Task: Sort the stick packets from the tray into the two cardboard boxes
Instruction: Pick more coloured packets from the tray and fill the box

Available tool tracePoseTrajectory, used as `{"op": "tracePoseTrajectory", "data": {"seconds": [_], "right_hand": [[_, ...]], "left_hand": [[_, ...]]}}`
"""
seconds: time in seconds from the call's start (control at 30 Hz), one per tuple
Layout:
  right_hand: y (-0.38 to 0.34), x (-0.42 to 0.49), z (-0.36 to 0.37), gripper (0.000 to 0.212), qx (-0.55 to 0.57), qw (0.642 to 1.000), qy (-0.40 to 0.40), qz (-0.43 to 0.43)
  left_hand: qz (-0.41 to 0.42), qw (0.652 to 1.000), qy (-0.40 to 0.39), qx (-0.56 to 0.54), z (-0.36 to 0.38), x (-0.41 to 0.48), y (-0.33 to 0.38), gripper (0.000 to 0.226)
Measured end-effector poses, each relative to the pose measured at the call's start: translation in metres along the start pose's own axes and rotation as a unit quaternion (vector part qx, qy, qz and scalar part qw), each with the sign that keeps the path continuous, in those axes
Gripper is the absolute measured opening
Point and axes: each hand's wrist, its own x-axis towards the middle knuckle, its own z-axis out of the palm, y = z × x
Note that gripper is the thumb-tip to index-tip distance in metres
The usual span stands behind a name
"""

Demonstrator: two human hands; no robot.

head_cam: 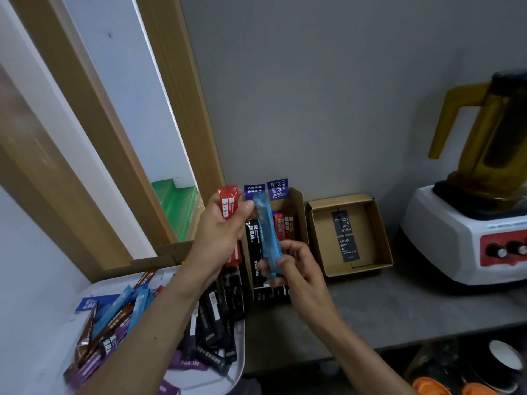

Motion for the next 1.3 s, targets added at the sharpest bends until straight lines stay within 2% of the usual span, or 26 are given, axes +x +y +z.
{"op": "tracePoseTrajectory", "data": {"seconds": [0.07, 0.27, 0.33, 0.47, 0.57, 0.67, 0.73, 0.83, 0.9, 1.0, 1.1, 1.23, 1.3], "right_hand": [[0.001, -0.004, -0.003, 0.022, 0.006, 1.000, -0.009, 0.007], [0.002, -0.005, -0.008, 0.026, 0.037, 0.999, 0.000, 0.018], [0.002, -0.004, -0.011, 0.033, -0.004, 1.000, 0.012, 0.007], [0.002, -0.003, -0.017, 0.029, -0.099, 0.995, 0.009, -0.005], [0.000, -0.002, -0.019, 0.025, -0.181, 0.983, 0.022, 0.015], [0.003, -0.004, -0.018, 0.038, -0.373, 0.925, 0.070, -0.025], [0.008, -0.008, -0.014, 0.048, -0.455, 0.883, 0.093, -0.072], [0.014, -0.013, -0.007, 0.043, -0.533, 0.833, 0.085, -0.122], [0.018, -0.013, -0.003, 0.035, -0.577, 0.801, 0.060, -0.147], [0.023, -0.004, -0.002, 0.029, -0.623, 0.767, 0.023, -0.151], [0.028, 0.008, -0.002, 0.033, -0.664, 0.737, 0.010, -0.127], [0.028, 0.020, 0.003, 0.037, -0.679, 0.728, -0.008, -0.092], [0.029, 0.024, 0.003, 0.038, -0.681, 0.726, -0.004, -0.096]], "left_hand": [[0.025, 0.999, -0.012, 0.041, -0.002, 0.006, 0.006, 0.027], [0.060, 0.986, -0.014, 0.157, 0.000, 0.015, 0.014, 0.013], [0.057, 0.983, -0.019, 0.173, 0.000, 0.017, 0.016, 0.012], [0.062, 0.979, -0.003, 0.196, 0.000, 0.021, 0.017, 0.010], [0.068, 0.953, -0.019, 0.295, 0.004, 0.025, 0.017, 0.008], [0.070, 0.907, -0.064, 0.411, 0.011, 0.033, 0.023, 0.013], [0.067, 0.887, -0.096, 0.446, 0.019, 0.040, 0.029, 0.010], [0.037, 0.870, -0.135, 0.472, 0.035, 0.057, 0.026, 0.004], [0.010, 0.858, -0.149, 0.492, 0.046, 0.068, 0.016, 0.009], [-0.014, 0.827, -0.165, 0.537, 0.060, 0.074, 0.008, 0.018], [-0.014, 0.803, -0.145, 0.577, 0.068, 0.076, 0.004, 0.026], [-0.025, 0.807, -0.092, 0.582, 0.066, 0.084, -0.003, 0.036], [-0.019, 0.829, -0.078, 0.554, 0.062, 0.088, -0.009, 0.035]]}}
